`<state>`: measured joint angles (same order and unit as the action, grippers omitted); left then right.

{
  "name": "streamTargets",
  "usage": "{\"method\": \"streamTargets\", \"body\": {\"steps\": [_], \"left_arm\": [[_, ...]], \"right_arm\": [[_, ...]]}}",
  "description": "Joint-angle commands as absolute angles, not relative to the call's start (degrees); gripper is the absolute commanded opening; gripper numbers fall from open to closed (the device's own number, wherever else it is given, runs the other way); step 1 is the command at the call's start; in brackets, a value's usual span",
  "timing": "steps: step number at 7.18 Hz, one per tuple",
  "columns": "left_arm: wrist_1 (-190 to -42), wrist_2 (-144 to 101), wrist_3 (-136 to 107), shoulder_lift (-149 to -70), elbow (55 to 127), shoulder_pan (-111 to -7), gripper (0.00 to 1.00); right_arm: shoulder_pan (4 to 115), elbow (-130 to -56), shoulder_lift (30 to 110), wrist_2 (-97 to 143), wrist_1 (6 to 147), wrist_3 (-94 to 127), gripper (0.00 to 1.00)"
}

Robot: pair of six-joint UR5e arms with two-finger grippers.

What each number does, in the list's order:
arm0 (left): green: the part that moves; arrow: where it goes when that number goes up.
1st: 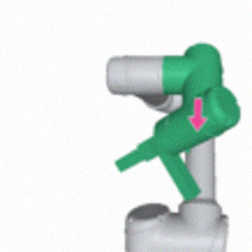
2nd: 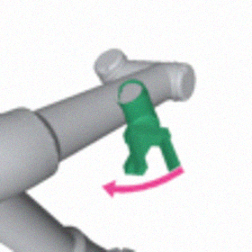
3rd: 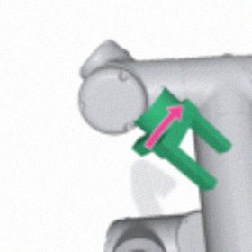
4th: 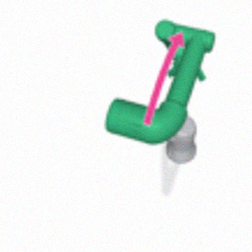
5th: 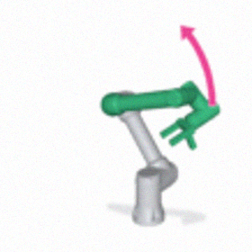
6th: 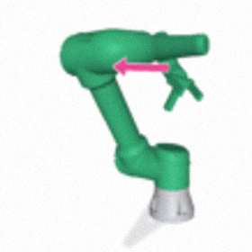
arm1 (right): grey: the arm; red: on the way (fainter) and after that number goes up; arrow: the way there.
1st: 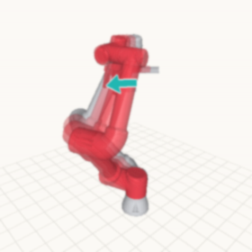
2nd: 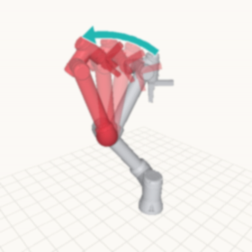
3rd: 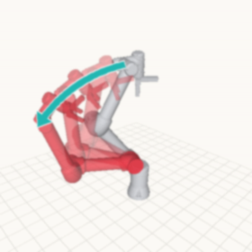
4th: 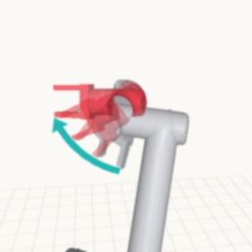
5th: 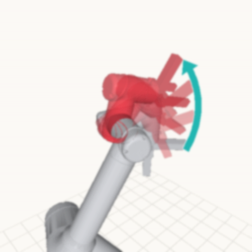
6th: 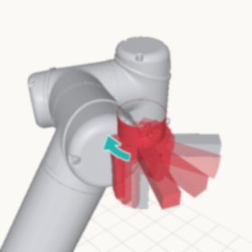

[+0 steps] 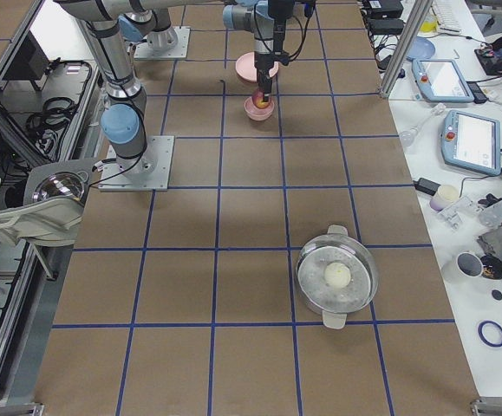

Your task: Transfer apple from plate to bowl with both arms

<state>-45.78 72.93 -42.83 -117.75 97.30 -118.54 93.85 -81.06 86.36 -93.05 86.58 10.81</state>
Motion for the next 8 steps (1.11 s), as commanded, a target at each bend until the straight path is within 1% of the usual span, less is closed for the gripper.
{"method": "streamTargets", "body": {"steps": [1, 2, 3, 4, 5, 6, 7, 8], "left_arm": [[-46.2, 73.3, -42.6, -119.0, 97.5, -118.7, 0.86], [-46.0, 73.3, -42.6, -119.0, 97.3, -118.7, 0.88], [-45.9, 73.3, -42.8, -118.1, 97.0, -118.6, 0.97], [-46.7, 73.6, -40.5, -116.4, 96.6, -116.9, 1.0], [-50.0, 73.5, -36.0, -113.8, 96.2, -111.8, 1.0], [-55.7, 73.3, -27.8, -109.6, 96.1, -106.5, 1.0], [-62.5, 73.6, -21.6, -107.0, 96.7, -102.0, 1.0], [-68.3, 78.7, -13.0, -104.6, 96.0, -97.3, 1.0]], "right_arm": [[94.0, -81.2, 85.9, -92.4, 90.4, 10.6, 1.0], [94.0, -81.6, 85.9, -92.4, 92.9, 10.7, 1.0], [94.0, -82.1, 86.0, -92.4, 93.0, 10.5, 1.0], [94.0, -82.1, 86.0, -92.4, 93.0, 10.5, 1.0], [94.0, -82.1, 86.0, -92.4, 93.0, 10.5, 1.0], [94.0, -82.1, 86.1, -92.5, 92.9, 10.5, 1.0], [94.0, -82.2, 86.1, -92.4, 92.9, 10.5, 1.0], [94.0, -82.2, 86.3, -92.4, 92.9, 10.5, 1.0]]}}
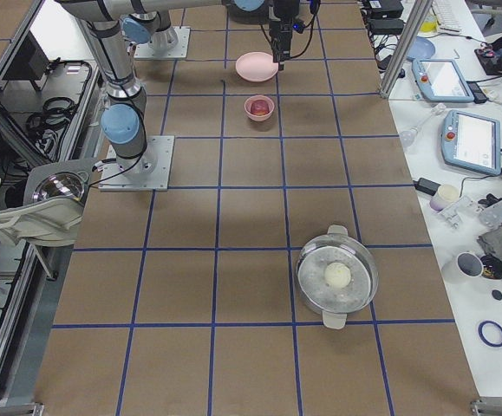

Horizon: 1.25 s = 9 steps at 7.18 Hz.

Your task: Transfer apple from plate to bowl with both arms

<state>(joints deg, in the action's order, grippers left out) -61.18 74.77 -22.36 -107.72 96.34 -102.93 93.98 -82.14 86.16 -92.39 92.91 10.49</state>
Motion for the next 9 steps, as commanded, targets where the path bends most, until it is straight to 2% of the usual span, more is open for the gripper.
{"method": "streamTargets", "body": {"steps": [1, 3, 4, 9], "left_arm": [[-72.6, 84.8, -8.4, -101.2, 93.5, -94.9, 1.0], [-91.9, 86.2, -7.9, -97.0, 79.2, -93.8, 1.0], [-97.1, 86.4, -7.7, -95.9, 75.9, -93.5, 1.0], [-97.0, 89.6, -3.9, -93.6, 78.8, -90.6, 1.0]], "right_arm": [[94.0, -82.8, 86.4, -92.4, 92.9, 10.5, 1.0], [94.0, -83.1, 86.6, -92.5, 93.0, 10.5, 1.0], [94.0, -83.1, 86.6, -92.5, 93.0, 10.5, 1.0], [94.0, -83.1, 86.6, -92.5, 93.1, 10.5, 1.0]]}}
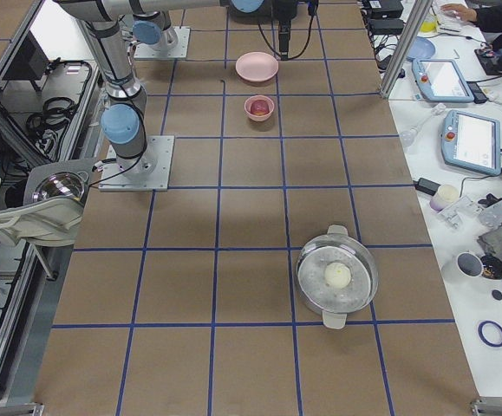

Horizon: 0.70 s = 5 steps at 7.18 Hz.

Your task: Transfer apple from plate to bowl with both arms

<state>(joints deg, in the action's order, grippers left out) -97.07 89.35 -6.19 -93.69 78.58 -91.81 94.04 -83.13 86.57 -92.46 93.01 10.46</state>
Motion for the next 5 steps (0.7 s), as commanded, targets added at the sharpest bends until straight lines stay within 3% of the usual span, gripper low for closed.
{"method": "streamTargets", "body": {"steps": [1, 5], "left_arm": [[-97.1, 89.8, -3.9, -93.4, 78.9, -90.8, 1.0], [-96.9, 89.6, -4.3, -93.0, 79.8, -91.1, 1.0]], "right_arm": [[94.0, -83.1, 86.6, -92.5, 93.1, 10.5, 1.0], [94.0, -83.0, 86.6, -92.5, 93.0, 10.5, 1.0]]}}
